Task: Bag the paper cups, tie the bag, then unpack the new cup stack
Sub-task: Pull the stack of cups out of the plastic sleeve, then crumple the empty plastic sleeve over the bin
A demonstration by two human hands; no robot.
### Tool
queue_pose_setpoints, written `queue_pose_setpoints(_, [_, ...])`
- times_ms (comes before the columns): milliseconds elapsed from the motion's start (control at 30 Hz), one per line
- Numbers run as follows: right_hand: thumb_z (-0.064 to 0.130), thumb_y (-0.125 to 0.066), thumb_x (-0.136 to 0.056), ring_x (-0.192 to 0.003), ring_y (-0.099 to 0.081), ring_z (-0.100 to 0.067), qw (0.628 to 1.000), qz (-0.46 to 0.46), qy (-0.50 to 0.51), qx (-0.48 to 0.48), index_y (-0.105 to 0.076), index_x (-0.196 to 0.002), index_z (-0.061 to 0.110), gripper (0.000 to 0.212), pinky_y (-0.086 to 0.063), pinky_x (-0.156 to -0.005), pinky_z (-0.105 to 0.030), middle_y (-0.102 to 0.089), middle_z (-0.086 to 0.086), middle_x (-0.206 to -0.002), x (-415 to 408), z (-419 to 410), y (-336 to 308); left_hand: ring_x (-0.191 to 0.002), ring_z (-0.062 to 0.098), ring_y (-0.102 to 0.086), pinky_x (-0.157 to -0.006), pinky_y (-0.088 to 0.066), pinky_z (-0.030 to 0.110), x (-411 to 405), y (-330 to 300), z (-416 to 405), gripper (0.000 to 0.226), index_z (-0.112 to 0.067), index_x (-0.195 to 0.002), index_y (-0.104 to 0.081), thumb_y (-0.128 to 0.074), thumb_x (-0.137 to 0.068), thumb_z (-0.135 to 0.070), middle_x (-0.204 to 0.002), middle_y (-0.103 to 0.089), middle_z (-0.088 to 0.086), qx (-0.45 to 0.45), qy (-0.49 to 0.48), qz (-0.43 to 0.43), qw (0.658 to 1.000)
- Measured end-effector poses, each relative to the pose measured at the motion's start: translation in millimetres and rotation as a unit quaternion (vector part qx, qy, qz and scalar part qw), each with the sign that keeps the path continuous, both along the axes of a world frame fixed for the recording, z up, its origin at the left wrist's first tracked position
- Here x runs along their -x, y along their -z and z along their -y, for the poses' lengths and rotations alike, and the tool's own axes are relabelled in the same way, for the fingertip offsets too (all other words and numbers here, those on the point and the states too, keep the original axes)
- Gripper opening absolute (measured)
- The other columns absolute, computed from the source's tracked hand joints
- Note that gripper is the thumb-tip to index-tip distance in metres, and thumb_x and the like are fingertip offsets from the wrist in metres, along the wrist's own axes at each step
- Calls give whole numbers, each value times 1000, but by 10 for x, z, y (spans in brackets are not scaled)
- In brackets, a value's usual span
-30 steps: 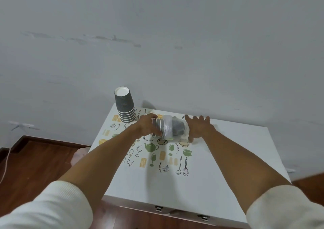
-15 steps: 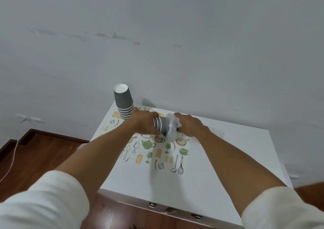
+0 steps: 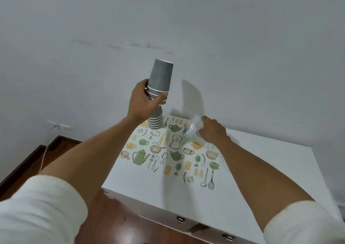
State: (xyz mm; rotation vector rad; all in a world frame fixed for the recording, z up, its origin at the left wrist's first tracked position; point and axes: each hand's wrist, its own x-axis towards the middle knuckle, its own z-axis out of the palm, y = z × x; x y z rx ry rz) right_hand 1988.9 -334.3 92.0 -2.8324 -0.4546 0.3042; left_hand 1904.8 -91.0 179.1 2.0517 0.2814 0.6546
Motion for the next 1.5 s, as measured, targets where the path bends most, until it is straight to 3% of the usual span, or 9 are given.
queue_pose_setpoints(433, [20,-56,-93,-99,-65,-36,996,3,91,-21,-41,-140,22,49,-50,-79,-38,-64,-12,-113,322,-878,22,-107,10,-64,-87,-57,33,-230,455,-925,82,-21,-134,-51,-90,-67,-48,-124,-65,-10,18,96,-82,992])
queue_pose_setpoints(733, [7,-82,-74,-77,-60,-24,923,-49,244,-293,-54,-118,23,54,-50,-64,-29,-60,-2,-85,416,-951,-136,-133,24,-51,-105,-47,44,-159,764,-968,95,-16,-149,-32,-83,-75,-46,-148,-46,4,14,106,-135,985])
queue_pose_setpoints(833, [1,-82,-74,-73,-54,-20,913,-30,253,-319,-56,-106,13,43,-41,-52,-23,-61,-3,-87,490,-945,-208,-104,21,-56,-92,-51,49,148,789,-909,65,-14,-128,-45,-72,-79,-46,-122,-49,2,-59,21,-7,998])
queue_pose_setpoints(933, [8,-82,-73,-93,-62,-25,916,-5,243,-318,-57,-116,9,49,-53,-68,-31,-66,-9,-111,649,-1010,-249,-77,13,-53,-73,-50,36,479,777,-748,39,-15,-99,-55,-71,-84,-48,-89,-57,-4,22,100,-57,993])
queue_pose_setpoints(1067, [18,-90,-64,-112,-60,-24,925,-26,202,-322,-42,-139,14,89,-56,-86,-42,-58,-3,-127,919,-1231,-326,-102,8,-67,-87,-53,27,767,667,-462,60,-25,-114,-64,-78,-74,-67,-110,-70,-7,181,236,-159,941])
queue_pose_setpoints(1200, [11,-83,-68,-90,-59,-17,924,-97,105,-354,-37,-142,25,89,-58,-71,-36,-56,-5,-111,1296,-1260,-400,-81,9,-68,-67,-52,21,932,537,-369,28,-21,-103,-67,-82,-83,-34,-93,-72,-6,248,142,-115,951])
queue_pose_setpoints(1267, [15,-79,-71,-77,-56,-15,895,-163,71,-409,-46,-142,28,79,-50,-71,-30,-56,-2,-92,1497,-1199,-444,-79,17,-63,-65,-49,29,1006,511,-444,20,-14,-103,-69,-75,-87,-25,-91,-71,2,273,105,-120,949])
queue_pose_setpoints(1400, [33,-64,-83,-119,-54,-19,793,-230,143,-545,-66,-107,32,24,-39,-106,-42,-62,8,-111,1724,-1080,-503,-83,18,-71,-80,-56,38,1215,478,-662,13,-9,-103,-71,-62,-95,-7,-90,-72,8,313,114,-162,929])
queue_pose_setpoints(1500, [45,-80,-69,-127,-53,-20,752,-336,147,-548,-65,-105,27,42,-37,-108,-45,-63,7,-122,1941,-1089,-374,-85,17,-75,-83,-61,37,1417,465,-774,22,-3,-114,-71,-59,-96,-1,-88,-77,6,312,148,-174,922])
